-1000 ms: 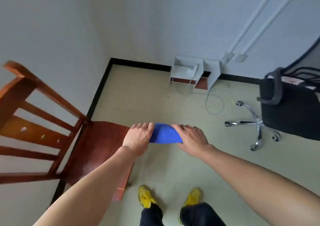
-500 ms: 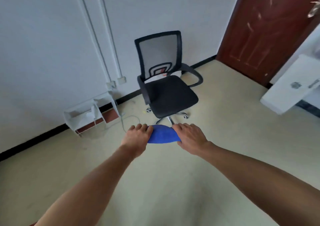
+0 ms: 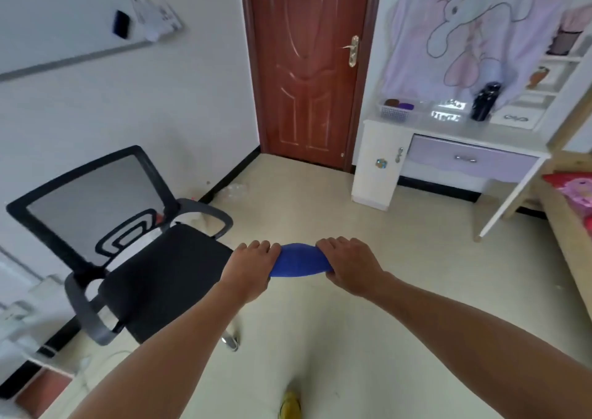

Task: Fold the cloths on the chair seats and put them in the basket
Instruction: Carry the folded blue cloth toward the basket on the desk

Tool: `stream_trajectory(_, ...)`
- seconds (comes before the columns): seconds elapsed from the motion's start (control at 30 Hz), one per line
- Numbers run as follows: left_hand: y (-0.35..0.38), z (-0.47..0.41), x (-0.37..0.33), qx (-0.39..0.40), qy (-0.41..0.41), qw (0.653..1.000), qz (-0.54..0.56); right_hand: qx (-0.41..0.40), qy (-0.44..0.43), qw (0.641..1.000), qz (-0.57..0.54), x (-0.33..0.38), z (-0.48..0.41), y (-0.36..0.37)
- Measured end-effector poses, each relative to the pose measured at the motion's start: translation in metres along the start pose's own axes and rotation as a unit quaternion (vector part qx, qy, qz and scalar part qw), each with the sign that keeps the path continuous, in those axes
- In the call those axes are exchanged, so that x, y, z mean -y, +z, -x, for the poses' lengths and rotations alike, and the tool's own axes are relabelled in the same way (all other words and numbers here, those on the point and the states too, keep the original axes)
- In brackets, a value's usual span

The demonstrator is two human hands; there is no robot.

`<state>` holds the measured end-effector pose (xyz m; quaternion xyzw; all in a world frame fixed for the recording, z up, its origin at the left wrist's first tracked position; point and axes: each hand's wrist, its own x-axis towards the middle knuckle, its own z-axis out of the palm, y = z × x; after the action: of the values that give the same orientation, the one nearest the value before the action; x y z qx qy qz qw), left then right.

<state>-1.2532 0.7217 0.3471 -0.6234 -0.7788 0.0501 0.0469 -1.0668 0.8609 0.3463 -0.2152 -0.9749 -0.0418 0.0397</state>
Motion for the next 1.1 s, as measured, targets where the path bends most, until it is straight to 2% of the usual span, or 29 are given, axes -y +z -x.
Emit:
stream_trajectory(0.03,0.003,-0.049,-0.001,-0.001,0.025,1.000,-0.002,-0.004,0.031,1.000,-0.002,-0.033,-0.019,0.009)
stream_trajectory(0.13,0.000,-0.105,-0.007,0.006,0.059,0.998,0.004,0.005,0.068,0.998,-0.005,-0.074,-0.038,0.007)
stream_trajectory(0.27,-0.010,-0.225,-0.015,-0.020,0.133,0.991,0.001,-0.005,0.150,0.989,-0.009,-0.154,-0.075,0.004)
stream_trajectory(0.43,-0.021,-0.351,-0.067,-0.019,0.217,0.976,0.004,-0.005,0.237,0.971,-0.017,-0.257,-0.084,0.010)
stream_trajectory(0.57,-0.016,-0.453,-0.113,-0.021,0.257,0.966,0.012,-0.012,0.271,0.962,-0.024,-0.352,-0.099,0.031)
stream_trajectory(0.83,-0.029,-0.646,-0.191,-0.032,0.251,0.967,0.026,-0.032,0.264,0.963,-0.042,-0.559,-0.156,0.051)
stream_trajectory(1.1,-0.043,-0.796,-0.201,-0.055,0.195,0.978,0.056,-0.046,0.216,0.975,-0.026,-0.707,-0.254,0.043)
